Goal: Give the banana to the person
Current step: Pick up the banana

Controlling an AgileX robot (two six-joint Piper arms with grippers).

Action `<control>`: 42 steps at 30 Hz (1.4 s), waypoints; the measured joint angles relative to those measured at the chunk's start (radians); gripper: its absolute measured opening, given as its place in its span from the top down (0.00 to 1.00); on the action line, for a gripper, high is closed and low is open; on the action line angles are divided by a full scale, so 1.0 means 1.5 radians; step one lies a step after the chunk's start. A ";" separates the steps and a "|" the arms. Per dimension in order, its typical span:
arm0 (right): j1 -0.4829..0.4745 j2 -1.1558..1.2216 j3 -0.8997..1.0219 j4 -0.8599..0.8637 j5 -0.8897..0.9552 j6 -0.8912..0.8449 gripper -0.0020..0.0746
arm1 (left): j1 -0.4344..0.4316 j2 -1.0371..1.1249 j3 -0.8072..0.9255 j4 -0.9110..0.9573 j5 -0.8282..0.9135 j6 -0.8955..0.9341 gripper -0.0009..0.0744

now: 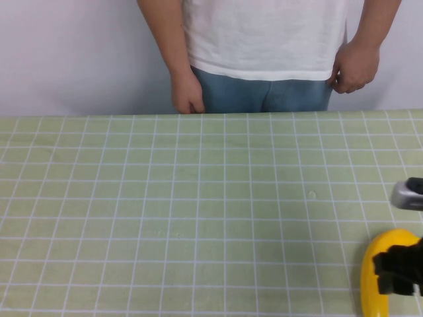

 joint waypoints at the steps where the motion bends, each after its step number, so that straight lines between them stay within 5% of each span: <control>1: 0.003 0.015 0.000 0.007 -0.015 0.000 0.42 | 0.000 0.000 0.000 0.000 0.000 0.000 0.99; 22: 0.003 0.271 0.000 0.004 -0.158 0.003 0.43 | 0.000 0.000 0.000 0.000 0.000 0.000 0.99; 29: 0.003 0.268 0.000 -0.006 -0.135 -0.013 0.98 | 0.000 0.000 0.000 0.000 0.000 0.000 0.99; 42: 0.003 0.117 -0.107 -0.010 -0.070 -0.242 0.98 | 0.000 0.000 0.000 0.000 0.000 0.000 0.99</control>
